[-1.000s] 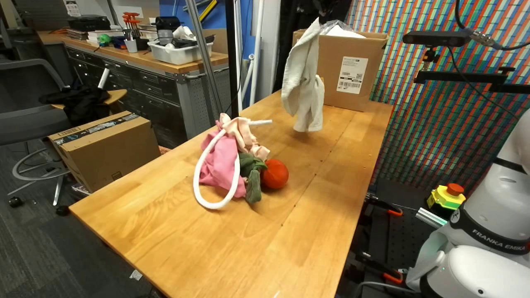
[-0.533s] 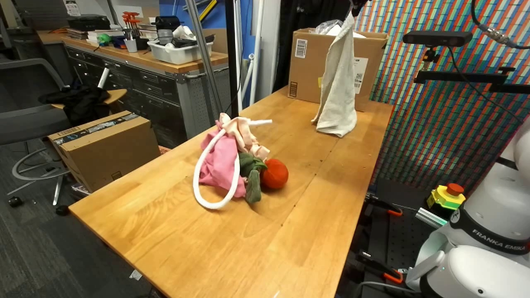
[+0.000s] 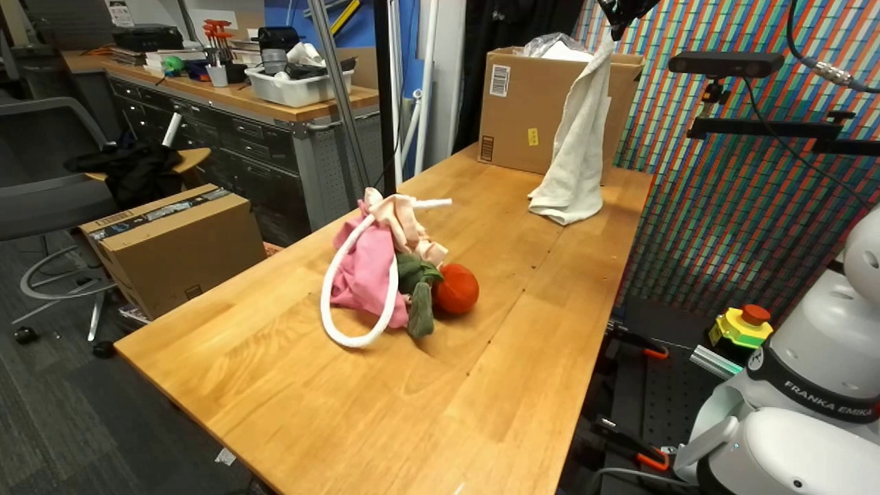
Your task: Move the towel to the right, move the rope to the left, move the peach shirt to the right, move the radish forwards
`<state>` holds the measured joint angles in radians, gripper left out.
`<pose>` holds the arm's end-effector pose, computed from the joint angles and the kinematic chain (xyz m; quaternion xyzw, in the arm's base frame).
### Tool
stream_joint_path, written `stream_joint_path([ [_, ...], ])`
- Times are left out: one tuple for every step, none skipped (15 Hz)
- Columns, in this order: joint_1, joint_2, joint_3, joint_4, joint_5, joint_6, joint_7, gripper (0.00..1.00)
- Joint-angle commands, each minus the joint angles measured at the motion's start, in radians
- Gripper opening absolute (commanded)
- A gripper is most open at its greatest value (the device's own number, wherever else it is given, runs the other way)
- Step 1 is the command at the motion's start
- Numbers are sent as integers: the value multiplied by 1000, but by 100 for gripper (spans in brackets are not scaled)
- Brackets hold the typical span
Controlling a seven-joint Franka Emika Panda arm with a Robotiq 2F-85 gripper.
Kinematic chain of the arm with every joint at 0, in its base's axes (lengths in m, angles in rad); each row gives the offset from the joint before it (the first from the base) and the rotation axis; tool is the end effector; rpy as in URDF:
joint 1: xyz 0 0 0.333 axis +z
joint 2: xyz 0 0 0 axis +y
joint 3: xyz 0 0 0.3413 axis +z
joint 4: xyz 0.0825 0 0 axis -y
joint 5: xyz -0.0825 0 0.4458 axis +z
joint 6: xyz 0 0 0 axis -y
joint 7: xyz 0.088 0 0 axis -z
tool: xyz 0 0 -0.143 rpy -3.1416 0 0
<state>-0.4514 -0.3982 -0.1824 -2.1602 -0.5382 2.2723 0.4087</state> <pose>0.4186 -0.3546 0.5956 0.8722 -0.3699 0.2213 0.2311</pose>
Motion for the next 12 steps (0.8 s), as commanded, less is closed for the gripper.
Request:
stream_joint_path([
  [-26, 27, 3, 8, -50, 30, 72, 27],
  [-24, 31, 0, 9, -49, 28, 78, 27],
  [-16, 30, -3, 5, -43, 25, 72, 32],
  [-9, 27, -3, 1, -34, 22, 68, 38],
  [0, 22, -2, -3, -25, 16, 55, 46],
  [8, 17, 1, -9, -19, 12, 47, 55],
  [28, 8, 3, -20, 4, 5, 23, 61],
  [45, 3, 7, -28, 20, -2, 6, 70],
  [71, -1, 18, -38, 46, -20, -21, 77],
  [104, -6, 26, -51, 89, -37, -59, 85],
  [135, -6, 46, -65, 118, -51, -73, 92],
  [163, -3, 56, -69, 155, -66, -98, 98],
])
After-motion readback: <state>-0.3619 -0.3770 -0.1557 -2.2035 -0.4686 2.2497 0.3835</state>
